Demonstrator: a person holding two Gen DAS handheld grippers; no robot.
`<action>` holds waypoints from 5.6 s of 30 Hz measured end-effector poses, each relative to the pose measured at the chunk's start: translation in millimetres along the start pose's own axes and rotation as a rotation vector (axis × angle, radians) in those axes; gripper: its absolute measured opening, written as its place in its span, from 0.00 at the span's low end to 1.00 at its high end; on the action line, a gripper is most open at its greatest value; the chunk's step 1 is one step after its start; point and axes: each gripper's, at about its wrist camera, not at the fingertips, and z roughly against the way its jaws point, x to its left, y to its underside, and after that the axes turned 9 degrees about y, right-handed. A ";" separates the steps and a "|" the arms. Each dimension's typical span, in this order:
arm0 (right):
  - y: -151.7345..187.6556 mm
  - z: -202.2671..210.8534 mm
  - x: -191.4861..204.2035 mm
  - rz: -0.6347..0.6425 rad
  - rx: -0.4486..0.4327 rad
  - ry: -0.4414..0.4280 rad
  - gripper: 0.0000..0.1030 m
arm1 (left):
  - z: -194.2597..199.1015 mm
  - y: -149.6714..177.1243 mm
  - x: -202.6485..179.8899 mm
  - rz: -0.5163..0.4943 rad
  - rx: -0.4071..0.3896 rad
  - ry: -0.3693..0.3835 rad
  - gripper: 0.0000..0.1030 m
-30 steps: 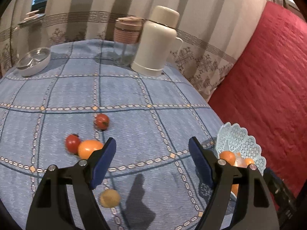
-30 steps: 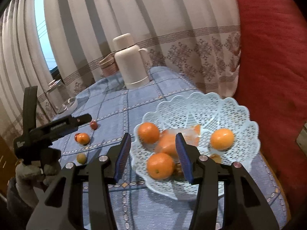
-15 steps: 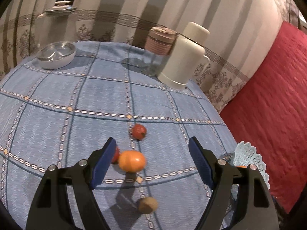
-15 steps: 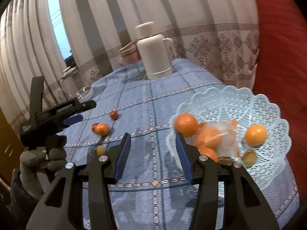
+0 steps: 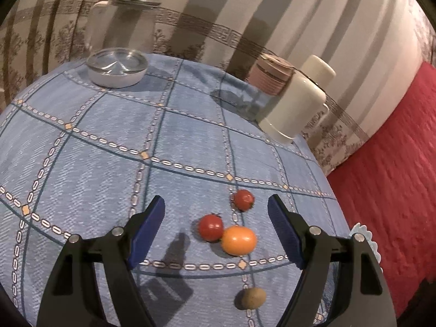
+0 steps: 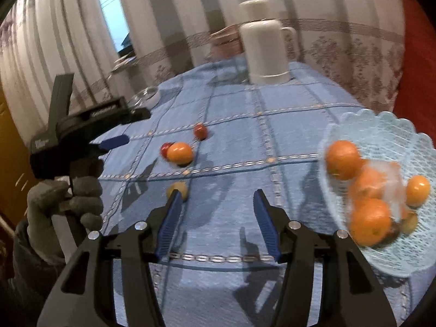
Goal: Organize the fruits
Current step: 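Move both grippers back over the remaining fruit on the table, then grasp a second brown fruit with the right gripper while the left grasps an orange, then carry the brown fruit into the white basket and open the right gripper, then lower the held orange into the white basket and open the left gripper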
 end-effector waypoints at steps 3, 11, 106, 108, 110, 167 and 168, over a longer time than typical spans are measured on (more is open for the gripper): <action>-2.6 -13.0 17.5 0.043 0.021 -0.021 0.55 | 2.8 -0.3 7.4 0.007 -0.011 -0.017 0.75; -8.9 -49.3 45.2 0.102 0.100 -0.056 0.55 | 6.8 1.1 17.4 0.013 -0.021 -0.044 0.75; -18.4 49.8 -106.3 -0.168 -0.116 0.170 0.28 | -29.3 58.3 -42.8 -0.196 0.146 -0.020 0.34; -14.6 54.6 -117.7 -0.186 -0.117 0.203 0.28 | -26.1 59.9 -45.8 -0.203 0.146 -0.010 0.34; -11.6 57.8 -128.1 -0.205 -0.115 0.227 0.28 | -22.3 61.7 -48.4 -0.209 0.145 -0.002 0.34; 2.6 94.8 -205.6 -0.427 -0.179 0.325 0.58 | -20.1 98.9 -198.8 -0.489 0.204 0.257 0.34; 2.3 94.5 -205.3 -0.427 -0.179 0.325 0.58 | -21.6 102.7 -203.8 -0.501 0.210 0.265 0.34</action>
